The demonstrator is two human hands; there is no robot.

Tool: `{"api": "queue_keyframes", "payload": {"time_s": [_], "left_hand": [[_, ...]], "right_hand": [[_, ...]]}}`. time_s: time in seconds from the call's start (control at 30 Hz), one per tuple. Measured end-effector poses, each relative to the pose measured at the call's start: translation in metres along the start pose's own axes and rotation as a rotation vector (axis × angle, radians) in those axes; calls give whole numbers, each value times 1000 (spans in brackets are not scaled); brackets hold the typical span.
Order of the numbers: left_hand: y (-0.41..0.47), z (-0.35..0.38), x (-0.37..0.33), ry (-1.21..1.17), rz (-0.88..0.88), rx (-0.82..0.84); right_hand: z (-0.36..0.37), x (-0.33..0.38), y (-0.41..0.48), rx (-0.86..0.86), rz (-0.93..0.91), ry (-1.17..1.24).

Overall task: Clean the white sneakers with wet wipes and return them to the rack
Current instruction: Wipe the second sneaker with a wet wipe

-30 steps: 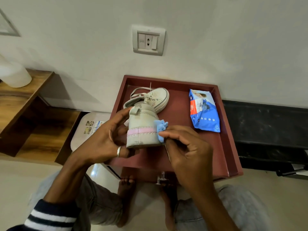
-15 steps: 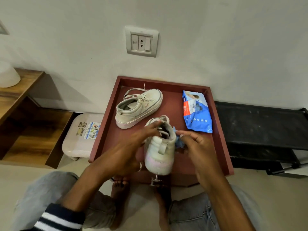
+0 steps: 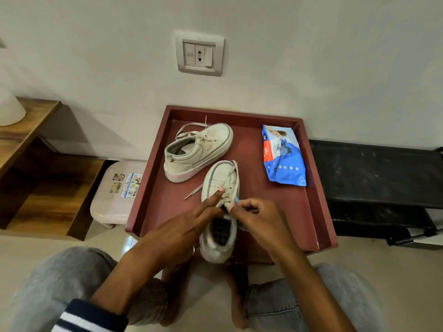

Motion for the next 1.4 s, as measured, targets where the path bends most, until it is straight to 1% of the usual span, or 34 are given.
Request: {"api": "queue_keyframes", "payload": {"time_s": [0.1,0.17,0.2,0.23,0.27,0.3,0.33,0.4,0.43,0.5,0.53,0.57,0.63,0.7,0.77,0.87,0.9,0.97,1.03,1.07,1.1,1.13,1.23,1.3,1.33,1.37,1.4], "left_hand": [[-3,1,1,-124,-10,43],[-6,-6,9,-257,-41,-10],[-8,-12,14,-333,-87,-74],[-11,-18,20,-360,-152,-146],[-12,-23,25,-308,-216,-213],[-12,-27,27,-208,-274,-254],[-9,-28,26,-106,-315,-267],[-2,-23,23,39,-372,-228],[2,-20,22,68,-393,-198],[8,-13,21,84,-423,-135],[10,-11,19,78,-446,-114],[12,-10,19,72,-472,-107],[17,-9,14,74,-504,-112],[22,-10,7,72,-520,-119],[25,-12,2,82,-515,-135],[20,-18,7,111,-566,-172],[18,-19,11,110,-587,-171],[14,-21,14,119,-612,-156],[13,-22,13,138,-614,-132],[12,-22,12,143,-609,-121],[13,-22,12,150,-598,-111],[13,-22,12,158,-588,-102],[14,-23,16,161,-562,-69],[14,-25,18,143,-562,-53],[14,-26,19,131,-571,-50],[15,-26,21,121,-579,-47],[15,-26,22,114,-587,-39]], "right_hand": [[3,1,1,30,-20,-52],[-9,11,6,-14,-77,-87],[-20,19,10,-90,-136,-137],[-31,30,16,-187,-226,-222],[-37,42,22,-257,-335,-327],[-35,54,32,-269,-434,-450],[-27,62,43,-212,-508,-587],[-3,65,63,0,-576,-861],[8,62,71,92,-586,-980],[19,51,84,203,-569,-1132],[20,47,88,217,-571,-1136],[19,46,90,204,-599,-1089],[16,48,91,150,-682,-987],[13,48,89,123,-717,-972],[7,49,86,98,-670,-974],[-17,52,77,25,-520,-911],[-22,51,73,45,-473,-888],[-19,43,63,182,-363,-891],[-11,26,58,356,-222,-957],[-12,17,60,396,-162,-1014],[-18,13,65,371,-137,-1050],[-27,15,71,298,-135,-1061],[-53,36,82,-9,-226,-1022],[-52,62,81,-214,-389,-870],[-45,76,78,-277,-495,-751],[-34,85,76,-293,-578,-649],[-21,89,77,-262,-632,-586]]}}
Point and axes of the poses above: each hand's wrist, its own y-axis towards the middle knuckle, its own z-axis out of the palm, x = y × z, the point moved 7 cm from there along y, towards the middle knuckle, and after that the axes turned 4 degrees about y, right-handed, at the moved point
